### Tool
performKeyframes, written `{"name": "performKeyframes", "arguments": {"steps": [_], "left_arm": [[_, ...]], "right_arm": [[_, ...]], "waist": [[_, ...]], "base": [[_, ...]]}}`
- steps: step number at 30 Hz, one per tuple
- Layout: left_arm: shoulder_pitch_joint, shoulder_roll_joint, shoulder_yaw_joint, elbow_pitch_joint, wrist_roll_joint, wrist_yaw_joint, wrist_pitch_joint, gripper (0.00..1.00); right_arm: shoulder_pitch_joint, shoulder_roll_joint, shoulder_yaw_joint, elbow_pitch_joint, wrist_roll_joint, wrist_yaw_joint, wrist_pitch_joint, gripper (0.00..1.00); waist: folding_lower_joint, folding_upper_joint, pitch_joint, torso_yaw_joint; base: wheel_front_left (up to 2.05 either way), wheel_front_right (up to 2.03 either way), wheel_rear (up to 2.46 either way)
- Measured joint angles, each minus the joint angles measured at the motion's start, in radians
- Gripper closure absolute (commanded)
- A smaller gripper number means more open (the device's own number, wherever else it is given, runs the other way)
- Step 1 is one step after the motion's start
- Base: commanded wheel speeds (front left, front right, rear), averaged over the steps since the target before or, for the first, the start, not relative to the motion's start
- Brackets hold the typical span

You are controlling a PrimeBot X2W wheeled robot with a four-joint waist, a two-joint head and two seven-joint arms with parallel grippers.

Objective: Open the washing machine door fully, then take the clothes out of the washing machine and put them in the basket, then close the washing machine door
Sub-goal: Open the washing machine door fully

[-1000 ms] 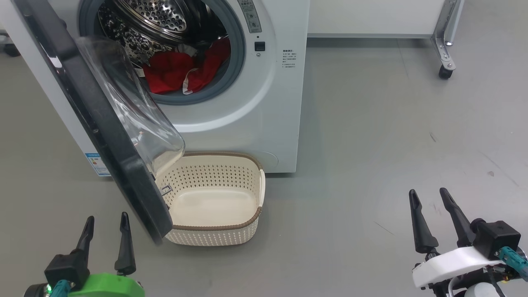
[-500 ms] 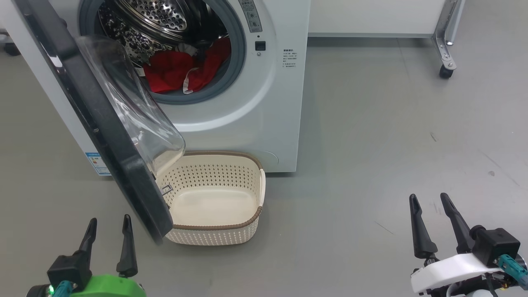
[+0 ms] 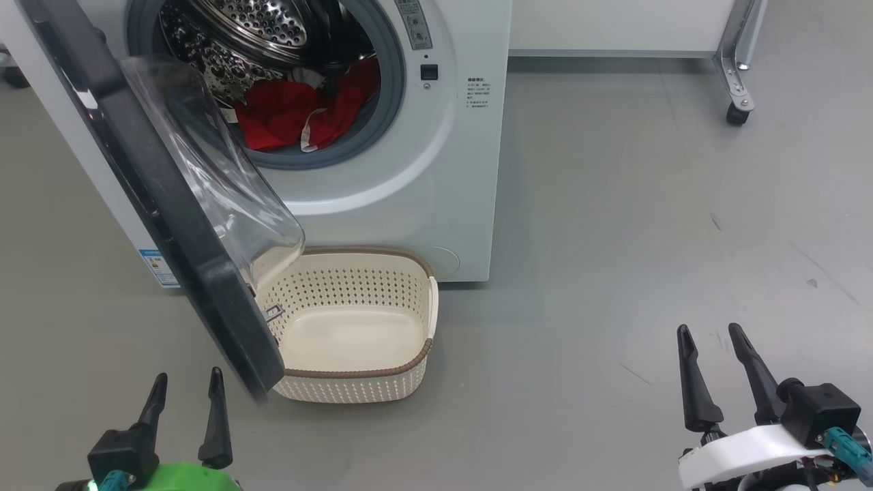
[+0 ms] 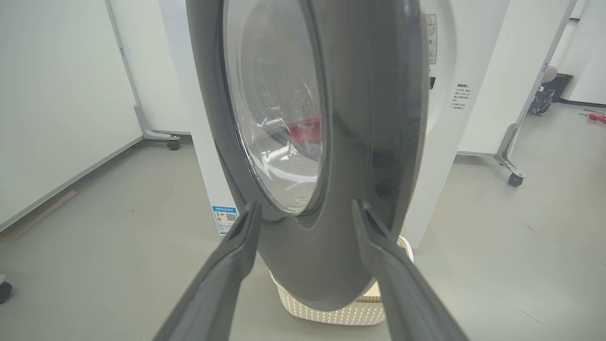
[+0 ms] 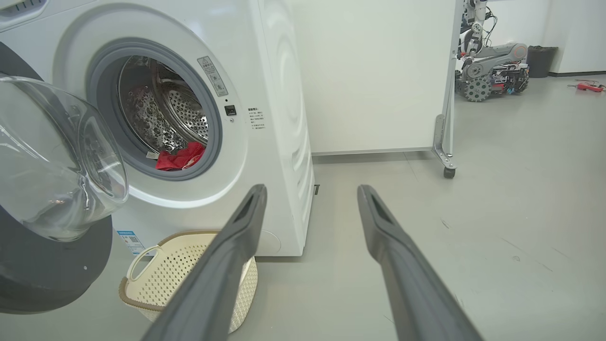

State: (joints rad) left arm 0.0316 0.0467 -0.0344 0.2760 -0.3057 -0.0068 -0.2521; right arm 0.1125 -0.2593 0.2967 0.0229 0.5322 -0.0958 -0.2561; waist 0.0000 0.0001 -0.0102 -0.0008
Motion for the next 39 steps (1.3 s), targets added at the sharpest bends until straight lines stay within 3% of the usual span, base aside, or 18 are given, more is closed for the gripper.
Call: {"name": "performKeyframes", "arguments": {"steps": [7,8,10,11,12,29,39], "left_arm": [[0.0,0.0,0.002,0.0,0.0,0.0,0.0,0.0],[0.0,0.0,0.001,0.0,0.0,-0.005,0.0,0.22],[0.0,0.0,0.0,0.003,0.0,-0.009,0.0,0.91],[0.0,-0.001,-0.001,0.005,0.0,-0.013,0.0,0.91],[0.0,-0.001,-0.001,0.007,0.0,-0.016,0.0,1.0],[-0.007,-0.002,0.028,-0.018,0.001,-0.026,0.0,1.0],[-0.09,-0.003,0.065,-0.097,0.001,-0.027,0.0,1.0]], "right_arm": [[0.002,0.007,-0.01,0.0,-0.017,0.007,0.0,0.0],[0.003,0.007,-0.011,0.0,-0.023,0.007,0.0,0.0],[0.006,0.009,-0.013,0.0,-0.026,0.015,0.0,0.0],[0.008,0.011,-0.014,0.0,-0.026,0.015,0.0,0.0],[0.01,0.011,-0.015,0.0,-0.029,0.015,0.0,0.0],[0.019,0.044,-0.038,0.011,-0.047,0.042,0.0,0.0],[0.019,0.06,-0.048,0.021,-0.061,0.06,0.0,0.0]], "waist": [[0.0,0.0,0.001,0.001],[0.0,0.0,0.001,0.002],[0.0,0.0,0.002,0.002],[0.0,0.0,0.002,0.002],[0.0,0.0,0.002,0.002],[0.0,0.0,0.007,0.009],[0.0,0.0,-0.001,0.009]], "base": [[0.0,0.0,0.0],[0.0,0.0,0.0],[0.0,0.0,0.0],[0.0,0.0,0.0],[0.0,0.0,0.0],[0.0,0.0,0.0],[0.0,0.0,0.0]]}}
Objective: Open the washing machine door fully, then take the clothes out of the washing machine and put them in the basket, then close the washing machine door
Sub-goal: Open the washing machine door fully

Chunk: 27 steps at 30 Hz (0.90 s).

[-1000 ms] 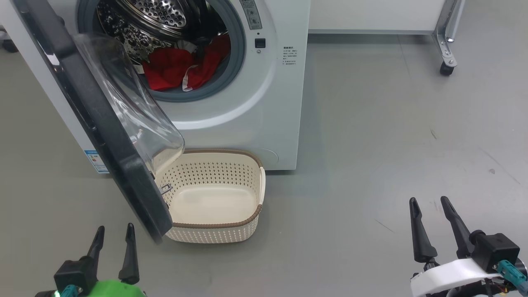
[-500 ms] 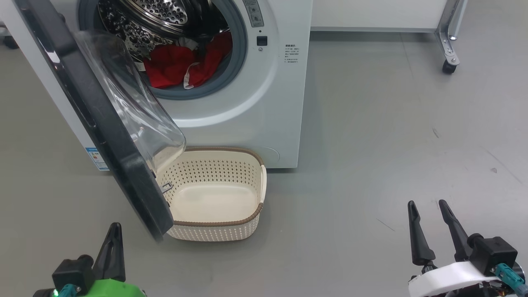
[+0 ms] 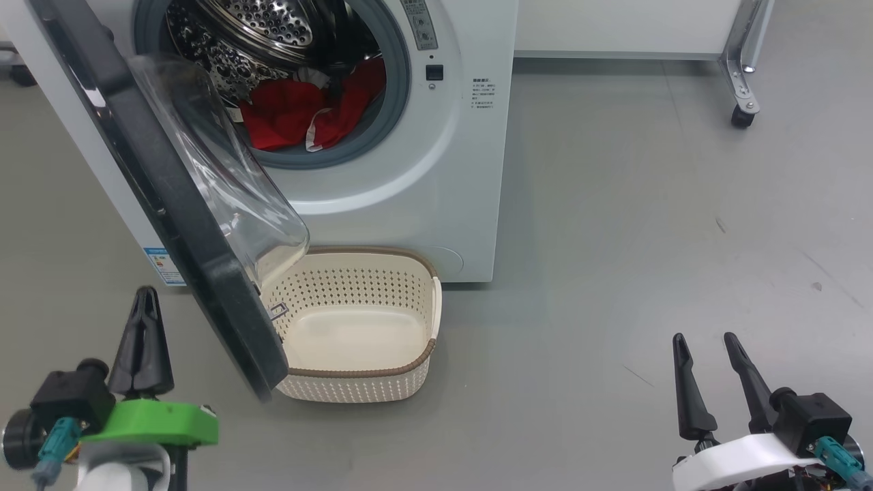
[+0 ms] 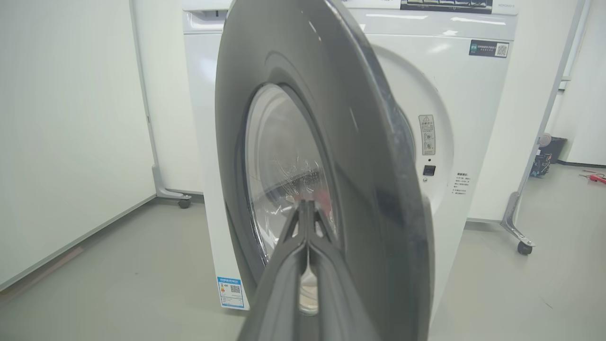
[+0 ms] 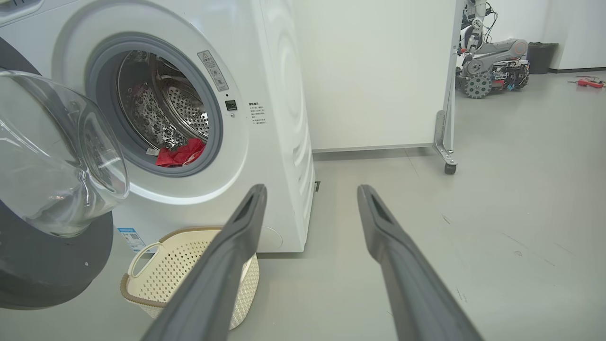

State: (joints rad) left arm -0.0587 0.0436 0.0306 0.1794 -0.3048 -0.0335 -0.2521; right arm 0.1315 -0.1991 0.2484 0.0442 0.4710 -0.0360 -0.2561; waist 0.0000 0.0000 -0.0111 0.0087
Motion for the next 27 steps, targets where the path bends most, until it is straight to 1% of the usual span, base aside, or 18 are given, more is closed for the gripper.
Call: {"name": "performKeyframes", "arguments": {"steps": [10,13,15,20,23,27], "left_arm": [[-0.104,0.015,0.016,-0.114,0.047,-0.003,-0.004,1.0],[-0.127,0.018,0.013,-0.142,0.052,-0.003,-0.005,1.0],[-0.132,0.018,0.008,-0.156,0.057,-0.003,-0.005,1.0],[-0.151,0.014,-0.05,-0.164,0.07,-0.013,-0.004,1.0],[-0.152,0.011,-0.082,-0.164,0.075,-0.025,0.004,1.0],[-0.152,0.01,-0.109,-0.161,0.078,-0.026,0.015,1.0]], "right_arm": [[0.0,0.032,0.001,0.015,-0.016,0.017,0.0,0.0],[0.0,0.039,-0.001,0.018,-0.018,0.018,0.0,0.0],[0.0,0.042,-0.001,0.021,-0.026,0.026,0.0,0.0],[-0.001,0.049,-0.017,0.026,-0.033,0.026,0.0,0.0],[-0.001,0.054,-0.02,0.027,-0.035,0.035,0.0,0.0],[-0.001,0.067,-0.016,0.035,-0.044,0.044,0.0,0.0]], "waist": [[0.0,0.0,-0.004,-0.006],[0.0,0.0,-0.005,-0.009],[0.0,0.0,-0.005,-0.014],[0.0,0.0,-0.006,-0.029],[0.0,0.0,-0.007,-0.035],[0.0,0.0,-0.007,-0.049]], "base": [[0.0,0.0,0.0],[0.0,0.0,0.0],[0.0,0.0,0.0],[0.0,0.0,0.0],[0.0,0.0,0.0],[0.0,0.0,0.0]]}}
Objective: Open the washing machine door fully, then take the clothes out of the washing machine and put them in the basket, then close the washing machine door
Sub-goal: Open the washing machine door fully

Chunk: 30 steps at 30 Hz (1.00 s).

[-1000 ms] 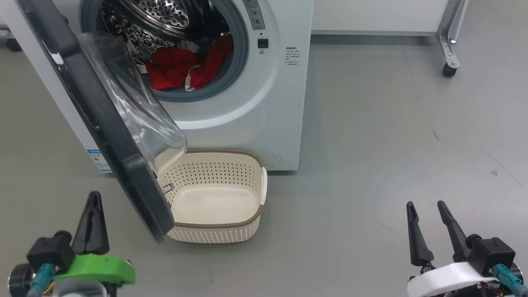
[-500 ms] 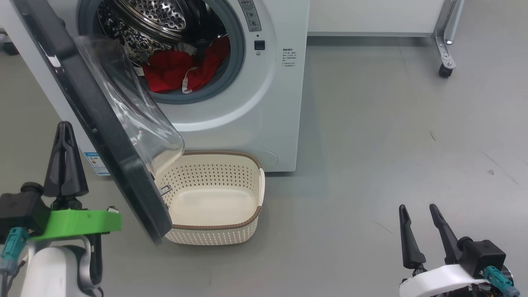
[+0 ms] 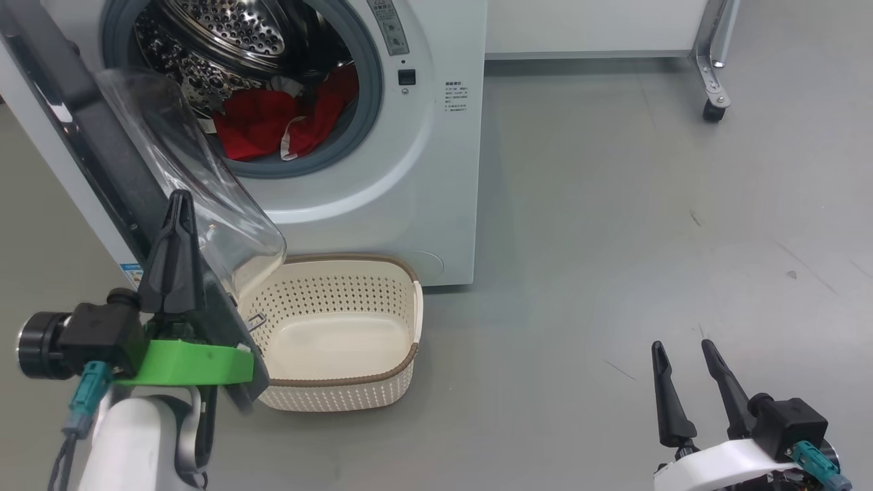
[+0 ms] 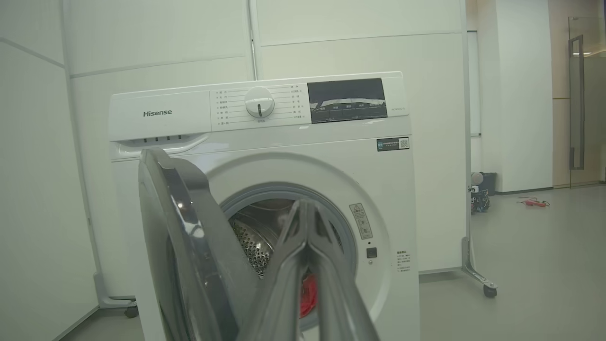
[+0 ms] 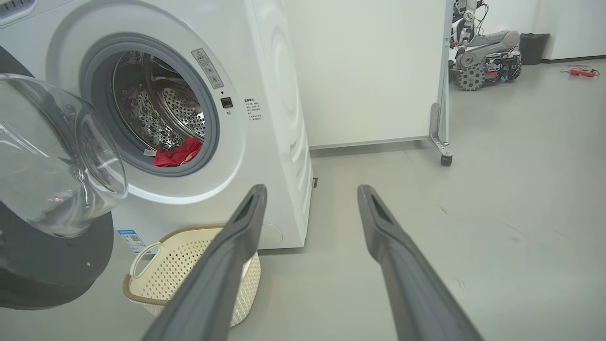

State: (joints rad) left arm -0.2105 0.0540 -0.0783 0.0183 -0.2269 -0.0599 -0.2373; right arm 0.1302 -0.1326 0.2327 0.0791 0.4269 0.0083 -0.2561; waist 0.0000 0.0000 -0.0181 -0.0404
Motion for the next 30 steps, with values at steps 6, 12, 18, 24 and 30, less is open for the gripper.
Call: {"name": "performKeyframes", "arguments": {"steps": [6,12,18,24,30], "left_arm": [[0.014,-0.005,-0.058,0.03,-0.002,-0.013,0.028,1.0],[0.051,-0.007,-0.102,0.078,-0.009,-0.016,0.053,1.0],[0.073,-0.008,-0.11,0.144,-0.027,-0.014,0.072,1.0],[0.093,-0.008,-0.084,0.215,-0.04,0.012,0.082,1.0],[0.093,-0.009,-0.054,0.259,-0.046,0.038,0.082,1.0]], "right_arm": [[0.0,0.006,-0.007,0.008,-0.005,0.008,0.0,0.0],[0.0,0.01,-0.017,0.012,-0.009,0.016,0.0,0.0],[-0.002,0.016,-0.025,0.018,-0.018,0.026,0.0,0.0],[-0.003,0.025,-0.036,0.021,-0.023,0.028,0.0,0.0],[-0.003,0.032,-0.048,0.024,-0.024,0.034,0.0,0.0]], "waist": [[0.0,0.0,0.0,-0.027],[0.0,0.0,0.002,-0.049],[0.0,0.0,0.007,-0.067],[0.0,0.0,0.016,-0.084],[0.0,0.0,0.025,-0.09]], "base": [[0.0,0.0,0.0],[0.0,0.0,0.0],[0.0,0.0,0.0],[0.0,0.0,0.0],[0.0,0.0,0.0]]}}
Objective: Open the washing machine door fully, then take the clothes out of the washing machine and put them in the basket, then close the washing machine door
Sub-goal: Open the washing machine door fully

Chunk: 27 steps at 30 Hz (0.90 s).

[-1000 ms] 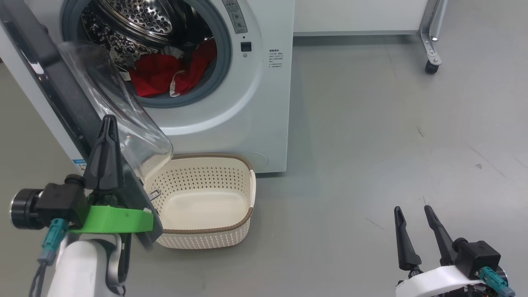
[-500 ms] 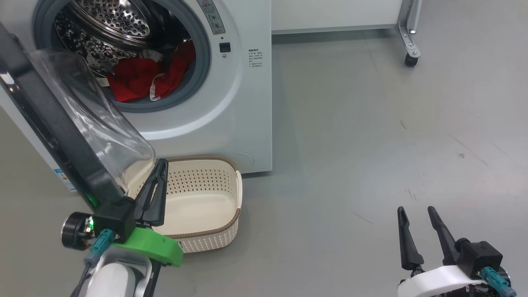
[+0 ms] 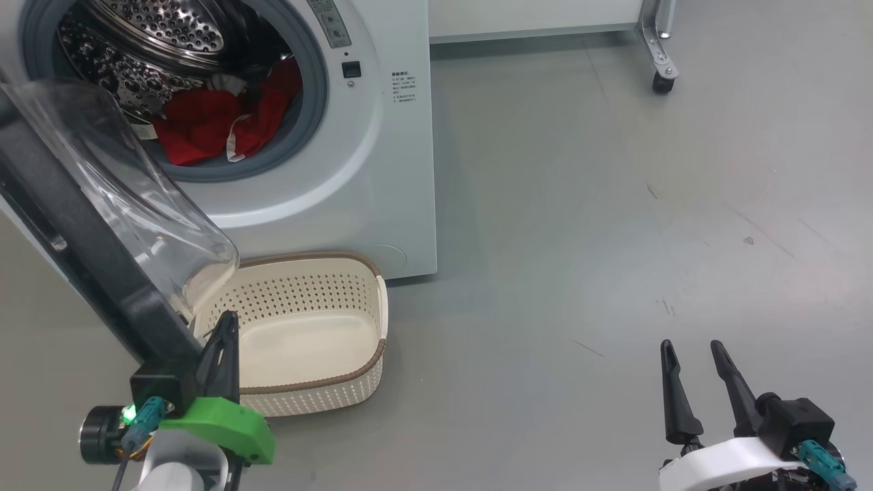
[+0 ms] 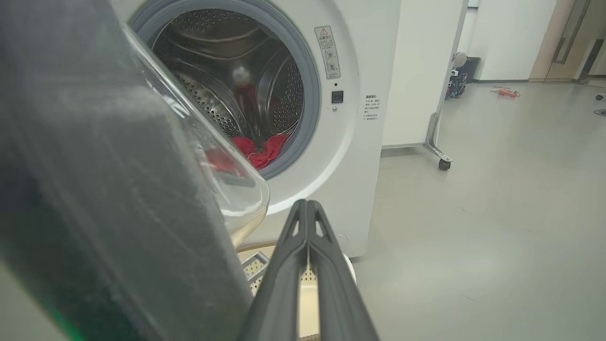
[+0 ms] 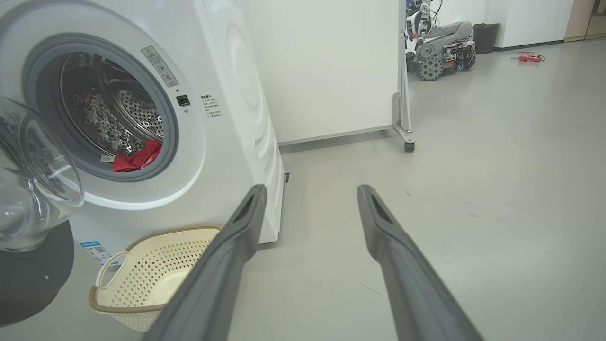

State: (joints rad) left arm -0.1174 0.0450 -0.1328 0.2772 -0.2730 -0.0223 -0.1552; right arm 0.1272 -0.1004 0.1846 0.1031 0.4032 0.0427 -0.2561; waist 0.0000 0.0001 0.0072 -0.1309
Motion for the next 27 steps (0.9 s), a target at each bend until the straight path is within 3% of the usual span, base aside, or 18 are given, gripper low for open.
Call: {"name": "performKeyframes", "arguments": {"steps": [12,27], "left_arm": [[-0.009,-0.002,0.028,0.045,-0.015,0.009,-0.024,1.0],[-0.03,-0.014,0.016,0.099,-0.018,0.009,-0.051,1.0]], "right_arm": [[0.0,0.009,-0.024,0.003,-0.007,0.009,0.0,0.0],[0.003,0.014,-0.04,0.009,-0.018,0.02,0.0,0.0]], "waist": [[0.0,0.0,0.014,0.013],[0.0,0.0,0.002,0.089]], "base": [[0.0,0.0,0.0],[0.0,0.0,0.0]]}}
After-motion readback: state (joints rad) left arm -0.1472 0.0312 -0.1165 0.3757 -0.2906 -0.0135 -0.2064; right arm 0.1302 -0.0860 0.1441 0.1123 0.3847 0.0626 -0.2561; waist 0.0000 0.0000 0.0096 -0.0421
